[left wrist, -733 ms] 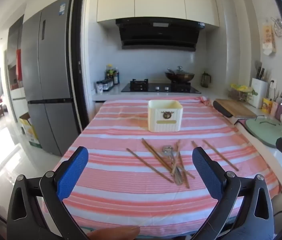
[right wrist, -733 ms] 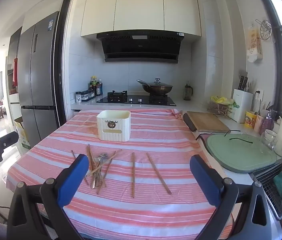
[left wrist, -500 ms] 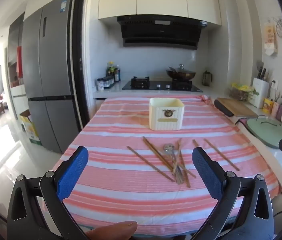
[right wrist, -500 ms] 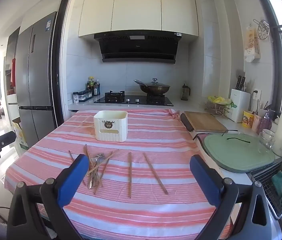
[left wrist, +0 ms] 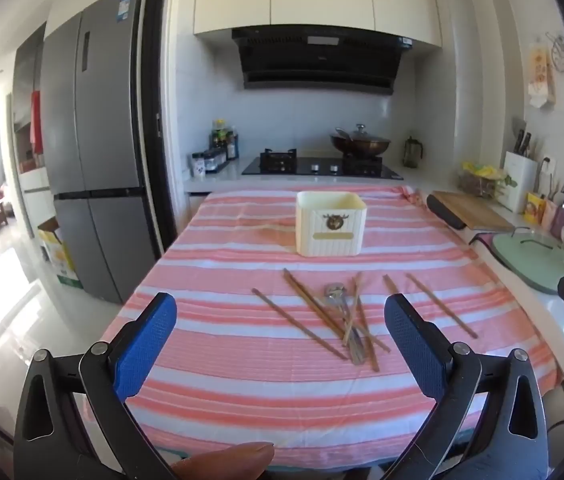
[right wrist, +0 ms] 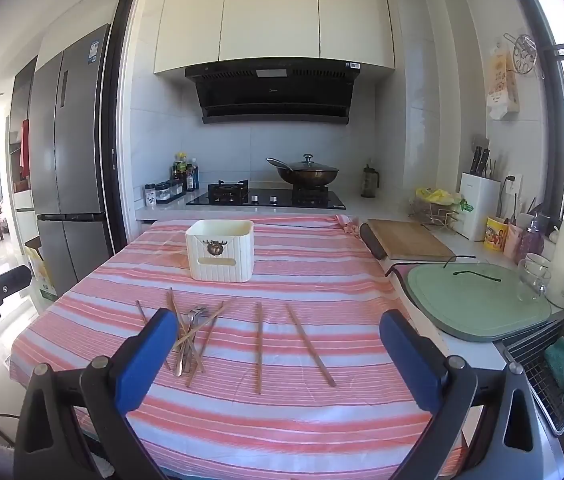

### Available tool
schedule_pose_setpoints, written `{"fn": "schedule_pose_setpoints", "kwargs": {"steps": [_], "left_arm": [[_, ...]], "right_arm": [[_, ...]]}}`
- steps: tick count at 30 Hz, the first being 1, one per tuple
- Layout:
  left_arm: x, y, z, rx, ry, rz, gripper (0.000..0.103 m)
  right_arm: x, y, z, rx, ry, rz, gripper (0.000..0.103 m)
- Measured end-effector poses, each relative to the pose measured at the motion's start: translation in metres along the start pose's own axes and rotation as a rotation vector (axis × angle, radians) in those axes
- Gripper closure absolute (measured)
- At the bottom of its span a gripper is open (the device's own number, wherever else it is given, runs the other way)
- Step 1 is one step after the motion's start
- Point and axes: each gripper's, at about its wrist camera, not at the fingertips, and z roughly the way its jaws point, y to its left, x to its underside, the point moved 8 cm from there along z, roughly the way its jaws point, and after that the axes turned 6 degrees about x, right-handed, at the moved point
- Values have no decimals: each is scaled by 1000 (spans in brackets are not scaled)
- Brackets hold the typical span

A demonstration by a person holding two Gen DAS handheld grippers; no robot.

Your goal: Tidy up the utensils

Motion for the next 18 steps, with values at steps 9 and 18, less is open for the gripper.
{"fn": "schedule_pose_setpoints", "kwargs": {"steps": [9, 18], "left_arm": [[1, 0, 2, -4, 9, -3, 0], [3, 0, 3, -1, 18, -4, 0]], "right_arm": [[0, -3, -1, 2, 3, -1, 0], [0, -4, 0, 13, 7, -7, 0]]}}
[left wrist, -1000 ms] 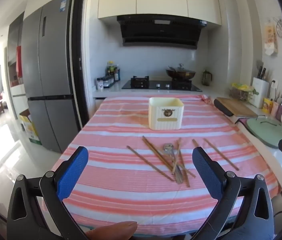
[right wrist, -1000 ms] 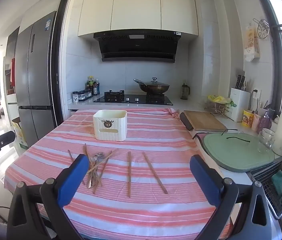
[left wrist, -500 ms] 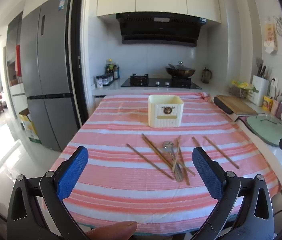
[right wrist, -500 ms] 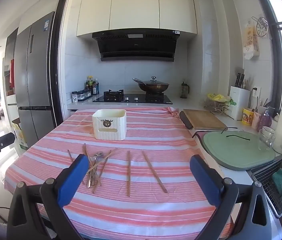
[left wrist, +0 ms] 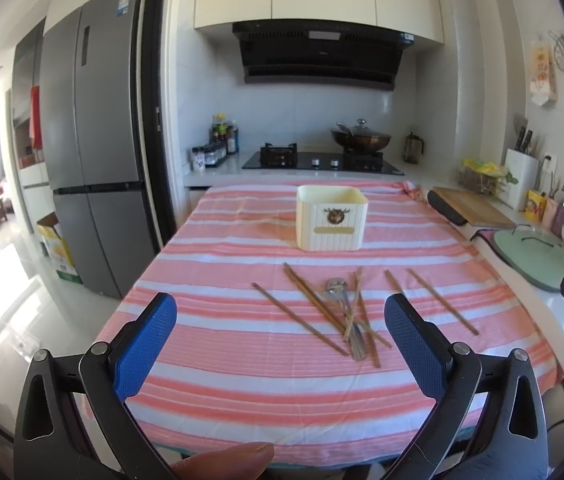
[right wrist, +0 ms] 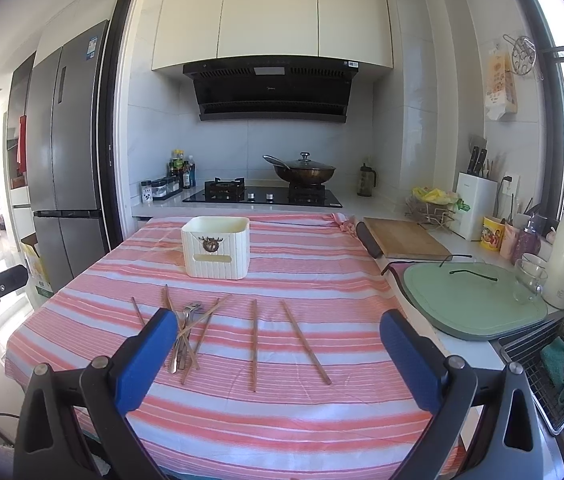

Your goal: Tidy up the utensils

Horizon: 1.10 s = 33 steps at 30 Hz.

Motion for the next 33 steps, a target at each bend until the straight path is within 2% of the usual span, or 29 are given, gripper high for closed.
{"fn": "schedule_pose_setpoints", "kwargs": {"steps": [33], "left_arm": [[0, -1, -2, -9, -7, 7, 0]], "right_arm": [[0, -8, -1, 22, -18, 3, 0]]}}
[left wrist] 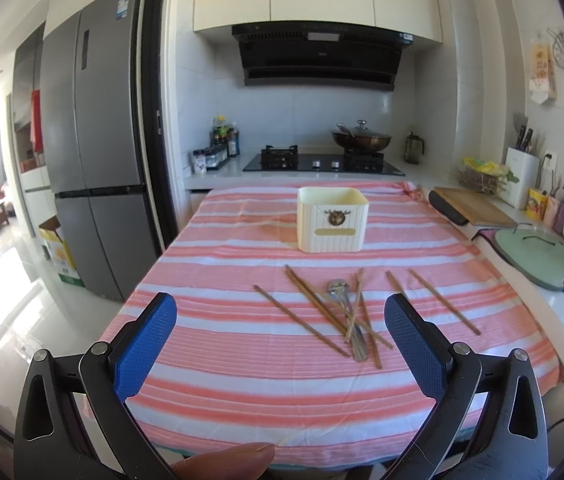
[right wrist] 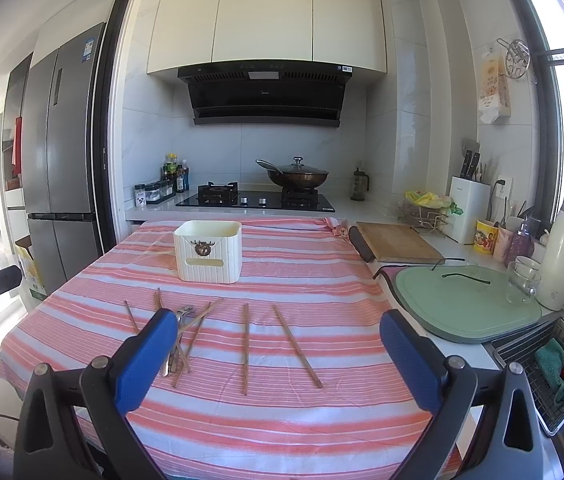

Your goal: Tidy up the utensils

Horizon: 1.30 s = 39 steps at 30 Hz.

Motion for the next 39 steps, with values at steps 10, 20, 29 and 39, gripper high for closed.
{"fn": "schedule_pose_setpoints", "kwargs": {"steps": [10, 20, 29, 39], "left_arm": [[-1, -1, 0, -2, -1, 1, 0], [-3, -1, 0, -1, -1, 1, 0], [-5, -2, 1, 1, 4, 1, 0], [-6, -2, 5, -6, 16, -2, 0]], "right_arm": [[-1, -1, 0, 0, -3, -2, 0], [-1, -1, 1, 1, -4, -3, 0], [-4, -1, 2, 0, -4, -7, 0], [-3, -2, 6, 1, -5, 0, 0]]}}
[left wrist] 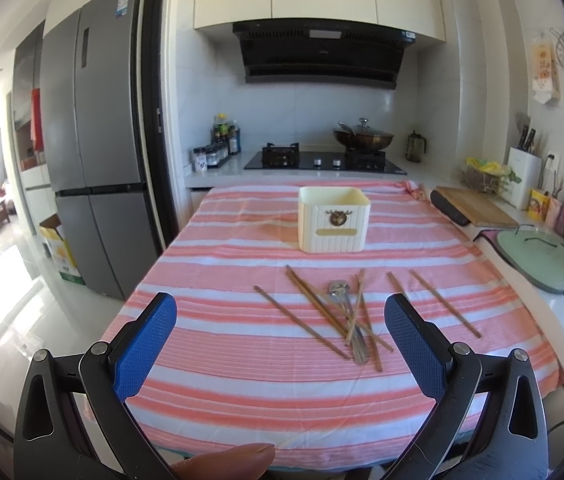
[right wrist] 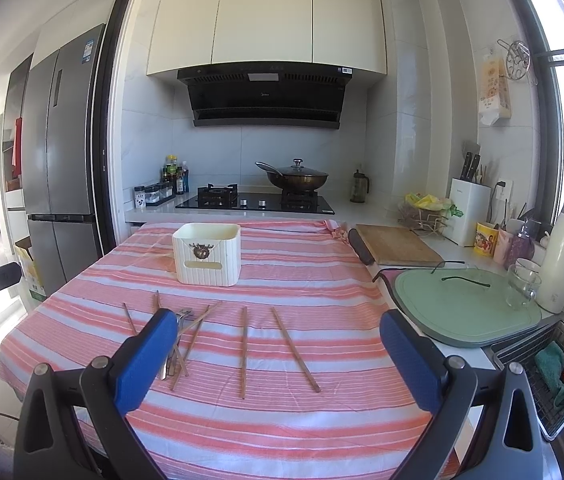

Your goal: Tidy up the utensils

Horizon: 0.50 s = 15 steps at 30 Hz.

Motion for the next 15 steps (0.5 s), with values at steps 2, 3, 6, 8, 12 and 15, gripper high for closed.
{"fn": "schedule_pose_setpoints", "kwargs": {"steps": [2, 3, 6, 8, 12, 15], "left_arm": [[2, 0, 2, -2, 7, -1, 0], [2, 0, 4, -3, 12, -1, 0], [5, 0, 10, -7, 26, -2, 0], [7, -1, 14, -8, 39, -3, 0], [12, -2, 25, -14, 69, -5, 0], [15, 1, 39, -18, 100, -18, 0]], "right_arm": [[2, 0, 1, 1, 2, 4, 0], [3, 0, 1, 2, 3, 5, 0], [5, -1, 3, 1, 4, 9, 0], [7, -2, 5, 1, 6, 12, 0], [11, -6, 11, -2, 14, 15, 0], [13, -8, 17, -1, 23, 22, 0]]}}
